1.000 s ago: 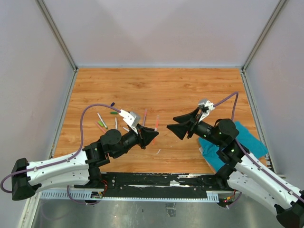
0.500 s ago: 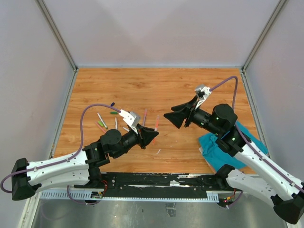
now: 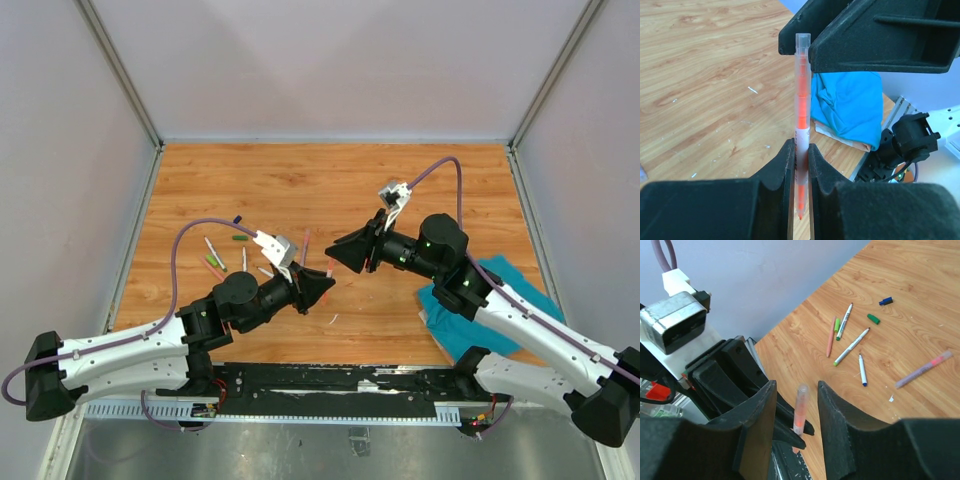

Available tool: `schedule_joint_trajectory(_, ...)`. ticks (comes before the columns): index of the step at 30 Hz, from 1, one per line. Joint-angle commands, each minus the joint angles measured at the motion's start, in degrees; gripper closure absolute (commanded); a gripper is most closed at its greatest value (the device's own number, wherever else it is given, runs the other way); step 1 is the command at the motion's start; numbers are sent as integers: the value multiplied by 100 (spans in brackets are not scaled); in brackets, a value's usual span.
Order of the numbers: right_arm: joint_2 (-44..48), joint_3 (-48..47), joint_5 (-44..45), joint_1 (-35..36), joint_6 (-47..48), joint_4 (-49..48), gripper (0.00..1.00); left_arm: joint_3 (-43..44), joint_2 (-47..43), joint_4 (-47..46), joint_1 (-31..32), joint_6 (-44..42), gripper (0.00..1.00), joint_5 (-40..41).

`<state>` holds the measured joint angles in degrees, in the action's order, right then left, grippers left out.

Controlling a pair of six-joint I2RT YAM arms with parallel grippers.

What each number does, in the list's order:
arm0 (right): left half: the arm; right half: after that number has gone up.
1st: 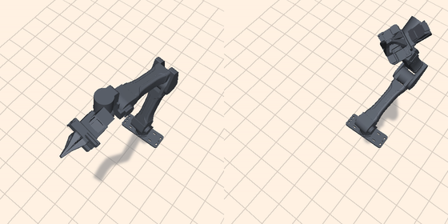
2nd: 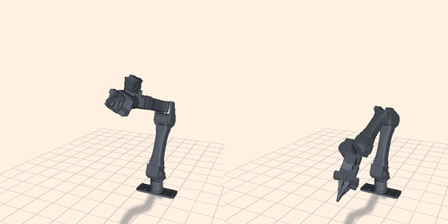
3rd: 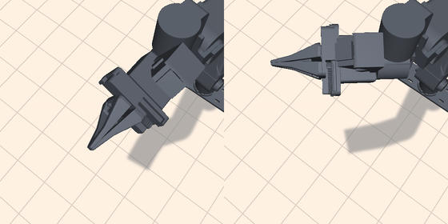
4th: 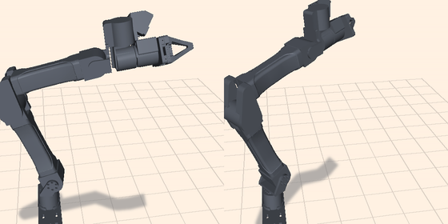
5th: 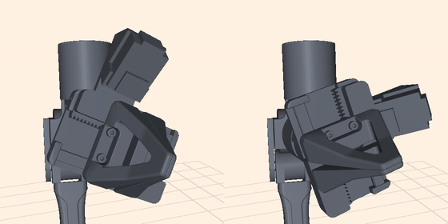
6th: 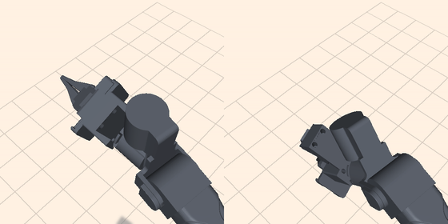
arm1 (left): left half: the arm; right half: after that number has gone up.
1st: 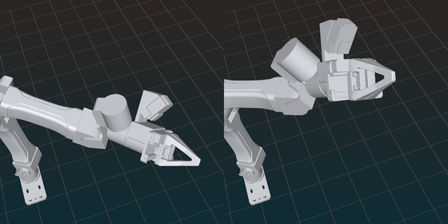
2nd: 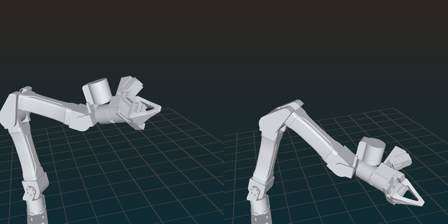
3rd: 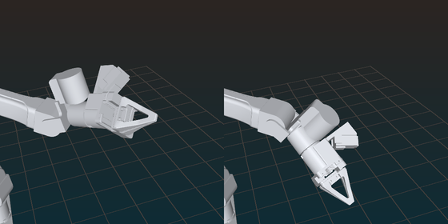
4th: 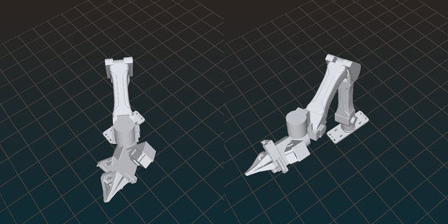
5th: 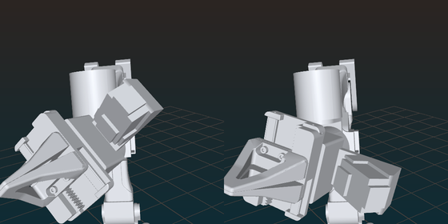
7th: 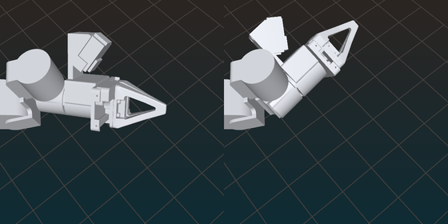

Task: Insert the pens into the pen caps
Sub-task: Press the pen cap onto the pen.

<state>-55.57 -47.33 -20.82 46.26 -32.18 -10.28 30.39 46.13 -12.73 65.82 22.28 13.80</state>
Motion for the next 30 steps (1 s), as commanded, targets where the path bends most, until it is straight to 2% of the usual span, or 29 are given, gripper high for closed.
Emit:
schedule_joint_trajectory(1,3,-199,-83,95,-83,-323,64,90,25,-174,60,-54,99,-44)
schedule_joint_trajectory(10,-89,-137,-58,110,-47,-299,76,106,-12,-143,59,-61,99,-35)
schedule_joint_trajectory(17,-136,-121,-147,115,4,-247,99,114,-33,-140,54,-55,100,8)
schedule_joint_trajectory(30,106,492,23,411,143,-31,99,526,-300,-189,56,-15,100,-27)
